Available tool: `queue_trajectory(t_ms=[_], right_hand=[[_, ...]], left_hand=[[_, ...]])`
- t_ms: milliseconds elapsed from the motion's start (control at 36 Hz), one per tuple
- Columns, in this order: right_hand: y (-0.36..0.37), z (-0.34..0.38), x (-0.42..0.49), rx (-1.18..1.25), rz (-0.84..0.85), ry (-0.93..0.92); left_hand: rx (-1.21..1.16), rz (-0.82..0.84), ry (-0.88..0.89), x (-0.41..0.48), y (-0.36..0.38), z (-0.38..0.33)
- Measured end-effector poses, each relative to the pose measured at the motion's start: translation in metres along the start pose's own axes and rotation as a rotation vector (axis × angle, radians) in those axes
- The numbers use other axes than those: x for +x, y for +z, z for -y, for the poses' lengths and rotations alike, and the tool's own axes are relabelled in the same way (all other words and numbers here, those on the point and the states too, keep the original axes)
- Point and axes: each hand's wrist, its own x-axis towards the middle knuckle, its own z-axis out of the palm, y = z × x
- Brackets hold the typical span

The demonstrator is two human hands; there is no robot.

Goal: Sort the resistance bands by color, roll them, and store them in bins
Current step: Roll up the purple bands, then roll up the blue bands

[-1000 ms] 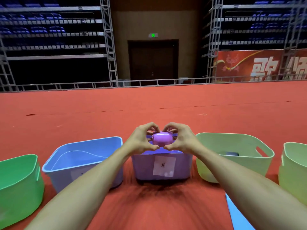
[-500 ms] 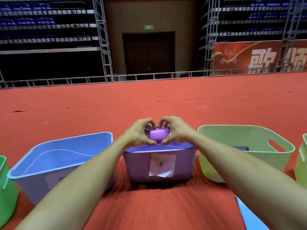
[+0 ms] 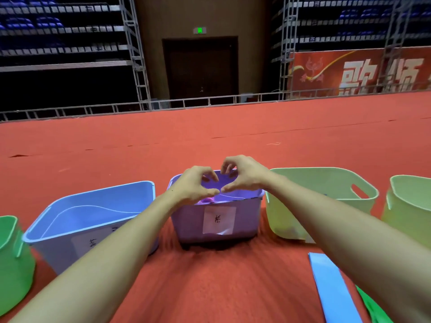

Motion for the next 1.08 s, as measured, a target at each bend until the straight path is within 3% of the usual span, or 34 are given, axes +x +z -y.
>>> queue_trajectory(t_ms=[222,389,583,722,889,1083], right_hand=[[-0.029,0.018,-0.096,0.004,0.039,0.032],[-0.026,0.005,-0.180,-0.029,0.152,0.173],[-0.013,-0.035,-0.254,-0.111,0.231,0.401],[-0.010,-0.055,-0.269,-0.109,0.195,0.488],[-0.006,-0.073,-0.266,-0.134,0.159,0.510],[0.005,-0.089,-0.252,-0.181,0.143,0.536]], left_hand=[[-0.075,0.039,0.075,-0.087,0.021,-0.077],[-0.065,0.226,-0.010,-0.154,0.072,-0.115],[-0.054,0.446,0.025,-0.215,0.136,-0.147],[-0.182,0.489,0.005,-0.234,0.159,-0.162],[-0.070,0.490,0.060,-0.235,0.171,-0.160],[-0.102,0.498,0.070,-0.240,0.178,-0.155]])
